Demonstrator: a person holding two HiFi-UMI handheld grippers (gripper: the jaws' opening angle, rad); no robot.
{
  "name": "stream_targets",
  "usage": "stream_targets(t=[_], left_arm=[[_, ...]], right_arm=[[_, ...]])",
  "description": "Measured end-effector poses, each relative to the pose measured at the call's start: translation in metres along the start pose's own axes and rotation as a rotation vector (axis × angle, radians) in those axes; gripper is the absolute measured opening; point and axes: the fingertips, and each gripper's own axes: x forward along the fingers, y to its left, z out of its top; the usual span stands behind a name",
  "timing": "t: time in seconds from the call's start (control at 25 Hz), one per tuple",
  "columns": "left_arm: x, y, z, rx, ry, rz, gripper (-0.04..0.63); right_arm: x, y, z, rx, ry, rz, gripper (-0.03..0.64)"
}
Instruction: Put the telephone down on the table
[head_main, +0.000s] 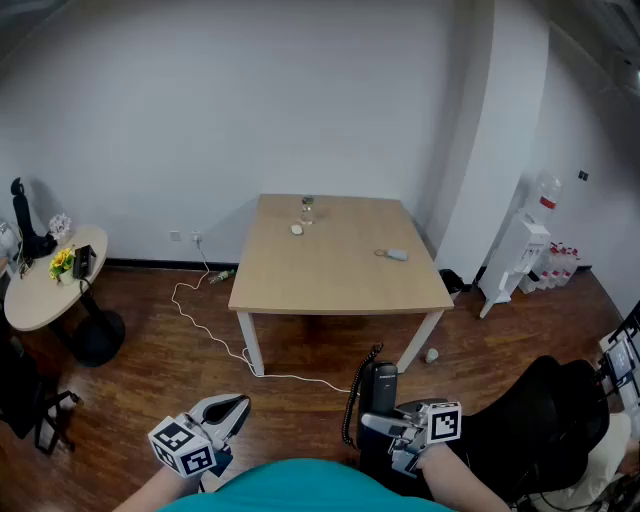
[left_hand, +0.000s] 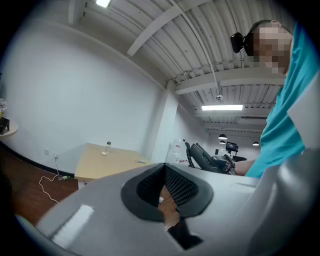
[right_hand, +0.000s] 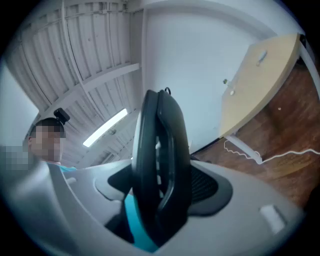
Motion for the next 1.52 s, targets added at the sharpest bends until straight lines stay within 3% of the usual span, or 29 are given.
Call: stream_targets(t=[0.36, 0.56, 0.8, 1.2, 1.52], left_arm=[[0.045, -0.030, -0.002, 0.007, -0.012, 0.023, 0.006], [0.059, -0.018, 0.001, -0.004, -0.010, 0.032, 0.006], [0.070, 0.041, 0.013, -0.013, -0.027, 0.011, 0.006], [0.105, 0.173, 0.055, 0.013, -0.005, -0.107, 0.006], [0.166, 0.224, 0.077, 0.032, 0.001, -0.103, 0.006]], right_arm=[[-0.046, -0.025, 0.024, -0.039, 0.069, -0.058, 0.324], [-0.040, -0.040, 0.037, -0.019, 0.079, -0.061, 0.324], [0.007, -0.064, 0.062, -0.033, 0.065, -0.065, 0.324], [0.106, -0.103, 0.138, -0.040, -0.044, -0.111, 0.324], [0.130, -0.153, 0.207, -0.007, -0.055, -0.111, 0.324]])
